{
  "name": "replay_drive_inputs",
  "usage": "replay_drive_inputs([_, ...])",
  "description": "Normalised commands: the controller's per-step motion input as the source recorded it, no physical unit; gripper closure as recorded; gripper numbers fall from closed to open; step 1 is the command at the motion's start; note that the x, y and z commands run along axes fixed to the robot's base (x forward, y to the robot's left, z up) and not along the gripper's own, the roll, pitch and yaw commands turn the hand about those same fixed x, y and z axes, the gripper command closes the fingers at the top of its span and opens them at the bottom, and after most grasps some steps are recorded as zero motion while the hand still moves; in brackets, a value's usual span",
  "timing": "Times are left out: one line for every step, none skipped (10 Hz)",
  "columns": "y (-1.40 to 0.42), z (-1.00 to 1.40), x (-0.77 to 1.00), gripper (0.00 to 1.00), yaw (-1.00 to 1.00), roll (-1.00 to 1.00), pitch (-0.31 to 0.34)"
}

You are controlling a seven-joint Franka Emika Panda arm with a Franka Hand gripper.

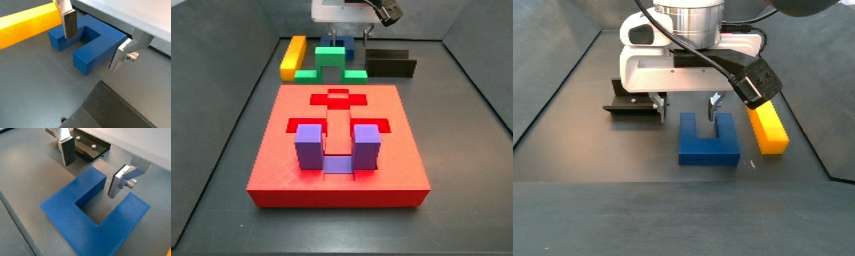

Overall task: Pick up the blue object. Move up. Place the blue object on the fixture. Regrasp the blue object. Move to above the board. Insert the blue object.
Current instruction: Pick up the blue object.

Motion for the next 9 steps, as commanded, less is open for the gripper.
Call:
replay_drive_inputs([0.0, -0.18, 0.0, 0.0, 0.0, 0.0, -0.047])
replay_drive_inputs([0.0, -0.19, 0.0, 0.0, 0.0, 0.0, -0.047])
replay_drive_inputs([0.0, -0.17, 0.04, 0.0, 0.0, 0.0, -0.046])
replay_drive_inputs([0.0, -0.2, 0.02, 0.0, 0.0, 0.0, -0.051])
replay_drive_inputs([0.0, -0.18, 0.02, 0.0, 0.0, 0.0, -0.051])
replay_drive_inputs([0.0, -0.16, 0.04, 0.0, 0.0, 0.0, -0.05])
replay_drive_inputs([0.0, -0.17, 0.07, 0.0, 0.0, 0.0, -0.051])
replay_drive_inputs([0.0, -0.18, 0.06, 0.0, 0.0, 0.0, -0.046])
replay_drive_inputs([0.0, -0.17, 0.02, 0.0, 0.0, 0.0, -0.037])
